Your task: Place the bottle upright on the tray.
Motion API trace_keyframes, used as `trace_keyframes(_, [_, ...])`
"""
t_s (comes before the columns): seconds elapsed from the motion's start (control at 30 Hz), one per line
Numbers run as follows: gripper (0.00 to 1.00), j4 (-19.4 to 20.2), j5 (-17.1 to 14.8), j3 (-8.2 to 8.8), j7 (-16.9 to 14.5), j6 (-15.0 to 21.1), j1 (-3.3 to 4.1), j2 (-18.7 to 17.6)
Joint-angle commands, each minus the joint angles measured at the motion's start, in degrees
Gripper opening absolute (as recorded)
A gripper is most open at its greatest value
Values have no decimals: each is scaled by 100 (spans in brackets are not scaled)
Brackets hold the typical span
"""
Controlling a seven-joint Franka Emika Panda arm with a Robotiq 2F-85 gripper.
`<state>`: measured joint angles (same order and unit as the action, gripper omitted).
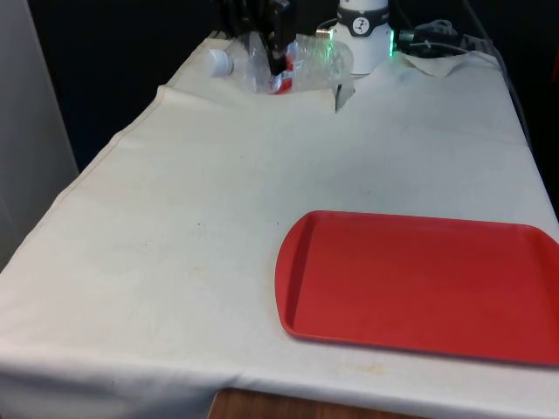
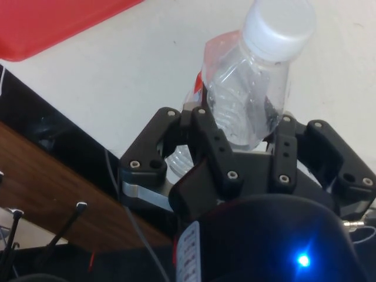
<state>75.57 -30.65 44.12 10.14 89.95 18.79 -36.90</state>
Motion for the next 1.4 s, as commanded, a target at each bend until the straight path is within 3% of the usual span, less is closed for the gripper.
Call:
trace_keyframes(0.0, [35,109,57,46,6,23,63,138])
trace_keyframes(0.2, [35,149,201,40,52,-132,86,384])
trace_keyframes(0.23, [35,17,160,-11,46,-212,6,269])
trace_keyframes(0.27, [35,155,218,40,57,-149,92,413])
trace_keyframes(0.47, [35,183,344,17,86,-246,115,630])
trace_keyframes(0.5, [35,17,275,-40,74,-338,11,470])
trace_keyframes(0.53, [35,189,361,11,92,-252,115,659])
trace_keyframes(0.73, [35,235,458,-57,120,-241,120,819])
trace_keyframes(0.77, [35,40,384,-115,115,-361,11,647])
trace_keyframes(0.8, [35,241,464,-63,120,-241,120,837])
trace_keyframes(1.03, [35,246,487,-115,126,-138,126,894])
trace_keyframes(1.07, [35,40,413,-178,120,-321,11,728])
trace_keyframes(1.1, [35,241,481,-126,126,-109,126,888])
trace_keyframes(1.33, [35,218,476,-223,143,132,126,865])
trace_keyframes(1.37, [35,46,418,-286,120,-52,17,733])
